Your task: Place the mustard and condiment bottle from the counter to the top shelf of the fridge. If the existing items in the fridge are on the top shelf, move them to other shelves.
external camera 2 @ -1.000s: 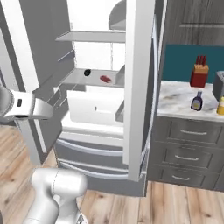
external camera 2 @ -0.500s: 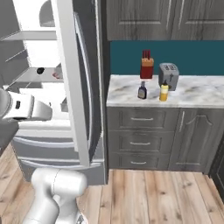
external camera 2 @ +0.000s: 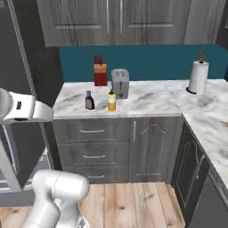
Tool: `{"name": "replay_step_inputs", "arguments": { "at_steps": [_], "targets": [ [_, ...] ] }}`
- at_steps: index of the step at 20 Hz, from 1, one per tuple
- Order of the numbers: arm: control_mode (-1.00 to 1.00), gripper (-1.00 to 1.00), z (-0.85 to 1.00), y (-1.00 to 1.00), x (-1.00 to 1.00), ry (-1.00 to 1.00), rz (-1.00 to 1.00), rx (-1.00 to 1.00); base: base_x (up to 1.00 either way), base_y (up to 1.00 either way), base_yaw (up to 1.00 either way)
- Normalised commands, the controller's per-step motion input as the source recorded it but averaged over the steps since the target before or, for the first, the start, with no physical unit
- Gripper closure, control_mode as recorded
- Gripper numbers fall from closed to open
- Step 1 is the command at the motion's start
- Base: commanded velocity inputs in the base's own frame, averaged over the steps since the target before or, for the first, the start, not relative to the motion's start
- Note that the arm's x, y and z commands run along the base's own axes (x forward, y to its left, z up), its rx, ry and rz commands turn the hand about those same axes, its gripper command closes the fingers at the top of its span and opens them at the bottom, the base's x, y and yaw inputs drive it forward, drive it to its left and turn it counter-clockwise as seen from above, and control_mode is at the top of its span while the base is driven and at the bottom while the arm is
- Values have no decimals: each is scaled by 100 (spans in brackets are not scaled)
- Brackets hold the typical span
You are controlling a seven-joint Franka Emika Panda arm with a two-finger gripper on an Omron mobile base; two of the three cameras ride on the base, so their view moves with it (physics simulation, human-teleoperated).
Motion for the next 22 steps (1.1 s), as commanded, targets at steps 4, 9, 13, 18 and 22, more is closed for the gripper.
{"name": "replay_step_inputs", "arguments": {
  "at_steps": [4,9,13,18,22],
  "targets": [
    [100,-100,0,0,0,0,0,0,90,-51,5],
    [100,-100,0,0,0,0,0,0,70,-23,25],
    [100,-100,0,0,0,0,0,0,52,-10,26],
    [100,-100,0,0,0,0,0,0,50,-28,22],
    [100,-100,0,0,0,0,0,0,42,-43,23]
  ]
}}
